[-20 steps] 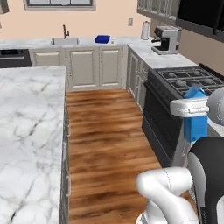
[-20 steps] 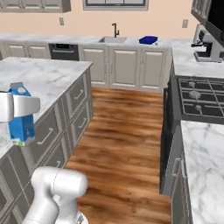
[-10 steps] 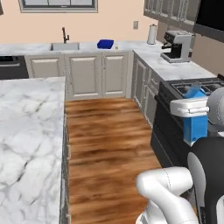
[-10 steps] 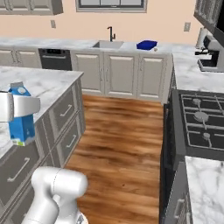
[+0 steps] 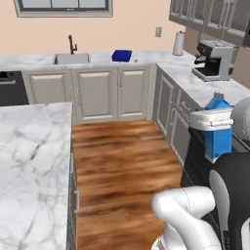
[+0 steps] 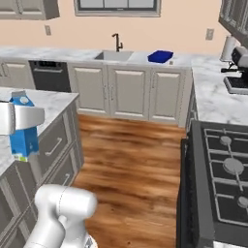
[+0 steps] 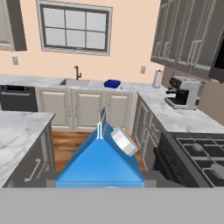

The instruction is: Take out the milk from the fridge and place it on the tray on the counter. Then take the sugar cube near the tray and place it in the tray.

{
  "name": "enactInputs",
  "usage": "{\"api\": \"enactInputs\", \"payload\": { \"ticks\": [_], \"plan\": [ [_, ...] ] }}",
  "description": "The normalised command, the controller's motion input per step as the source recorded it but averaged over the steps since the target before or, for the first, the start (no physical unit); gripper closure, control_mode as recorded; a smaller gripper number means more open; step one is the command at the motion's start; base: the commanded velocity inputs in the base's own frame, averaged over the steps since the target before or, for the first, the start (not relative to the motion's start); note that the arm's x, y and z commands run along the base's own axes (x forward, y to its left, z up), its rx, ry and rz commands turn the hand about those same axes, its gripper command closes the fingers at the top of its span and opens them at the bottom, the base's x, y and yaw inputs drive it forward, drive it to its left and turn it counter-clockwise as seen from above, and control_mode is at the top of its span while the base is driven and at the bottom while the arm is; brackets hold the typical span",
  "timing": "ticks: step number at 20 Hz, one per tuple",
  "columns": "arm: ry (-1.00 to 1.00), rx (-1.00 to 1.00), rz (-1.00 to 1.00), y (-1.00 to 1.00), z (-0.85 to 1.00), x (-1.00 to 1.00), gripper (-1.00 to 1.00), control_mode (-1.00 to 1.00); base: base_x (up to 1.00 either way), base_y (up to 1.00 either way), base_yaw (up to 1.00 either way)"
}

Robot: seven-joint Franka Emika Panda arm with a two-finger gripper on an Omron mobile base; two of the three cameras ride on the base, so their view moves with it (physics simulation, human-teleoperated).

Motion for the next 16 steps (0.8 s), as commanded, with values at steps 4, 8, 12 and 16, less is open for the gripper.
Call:
{"api": "enactInputs", "payload": {
  "ticks": [4,8,12,16],
  "plan": [
    [0.0,0.0,0.0,0.0,0.0,0.0,1.0,1.0,1.0,0.0,0.0],
    [0.0,0.0,0.0,0.0,0.0,0.0,1.0,1.0,1.0,0.0,0.0],
    [0.0,0.0,0.0,0.0,0.0,0.0,1.0,1.0,1.0,0.0,0.0],
    [0.0,0.0,0.0,0.0,0.0,0.0,1.0,1.0,1.0,0.0,0.0]
  ]
}}
